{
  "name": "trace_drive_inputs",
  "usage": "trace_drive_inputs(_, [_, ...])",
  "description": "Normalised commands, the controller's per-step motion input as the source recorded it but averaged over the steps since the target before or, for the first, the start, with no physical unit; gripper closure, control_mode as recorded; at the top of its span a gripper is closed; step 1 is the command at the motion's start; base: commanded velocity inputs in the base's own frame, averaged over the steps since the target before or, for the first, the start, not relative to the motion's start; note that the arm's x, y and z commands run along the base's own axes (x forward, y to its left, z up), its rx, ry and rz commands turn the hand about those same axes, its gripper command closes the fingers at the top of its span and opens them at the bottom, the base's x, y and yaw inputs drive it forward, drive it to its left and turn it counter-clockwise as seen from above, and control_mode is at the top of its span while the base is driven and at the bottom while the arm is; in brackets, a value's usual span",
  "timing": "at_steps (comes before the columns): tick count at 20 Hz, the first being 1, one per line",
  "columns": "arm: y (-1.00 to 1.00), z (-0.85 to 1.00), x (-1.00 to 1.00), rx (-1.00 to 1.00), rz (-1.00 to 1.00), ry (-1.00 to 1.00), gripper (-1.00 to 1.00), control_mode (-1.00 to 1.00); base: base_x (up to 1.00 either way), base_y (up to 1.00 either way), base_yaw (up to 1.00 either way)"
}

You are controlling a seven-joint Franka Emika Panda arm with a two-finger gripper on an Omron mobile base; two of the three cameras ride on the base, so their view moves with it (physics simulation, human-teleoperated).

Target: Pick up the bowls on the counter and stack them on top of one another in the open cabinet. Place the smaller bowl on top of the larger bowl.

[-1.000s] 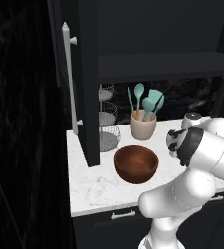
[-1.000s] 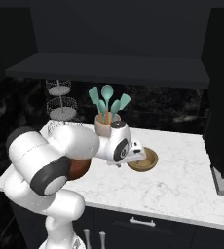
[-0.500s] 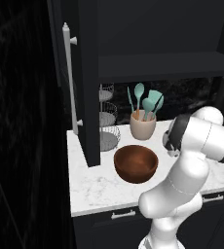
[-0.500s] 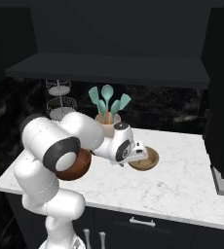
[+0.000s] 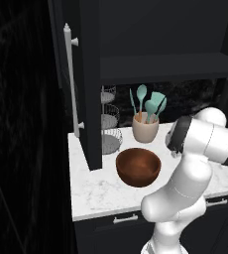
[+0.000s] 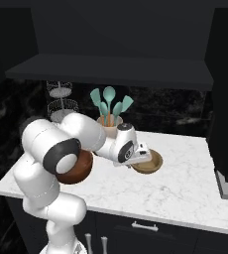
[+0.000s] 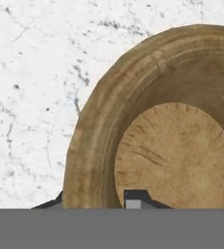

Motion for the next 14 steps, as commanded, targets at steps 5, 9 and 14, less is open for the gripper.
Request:
trace_drive_inputs(5, [0.11, 0.86, -0.66, 0.00, 0.02, 0.00, 1.00, -1.00, 0.00, 0.00, 0.00])
trace_drive_inputs(9, [0.61, 1.00, -0.82, 0.00, 0.08, 0.00, 1.00, -1.00, 0.00, 0.00, 0.00])
trace_drive_inputs(14, [1.00, 1.00, -0.61, 0.00, 0.14, 0.03, 1.00, -1.00, 0.00, 0.00, 0.00])
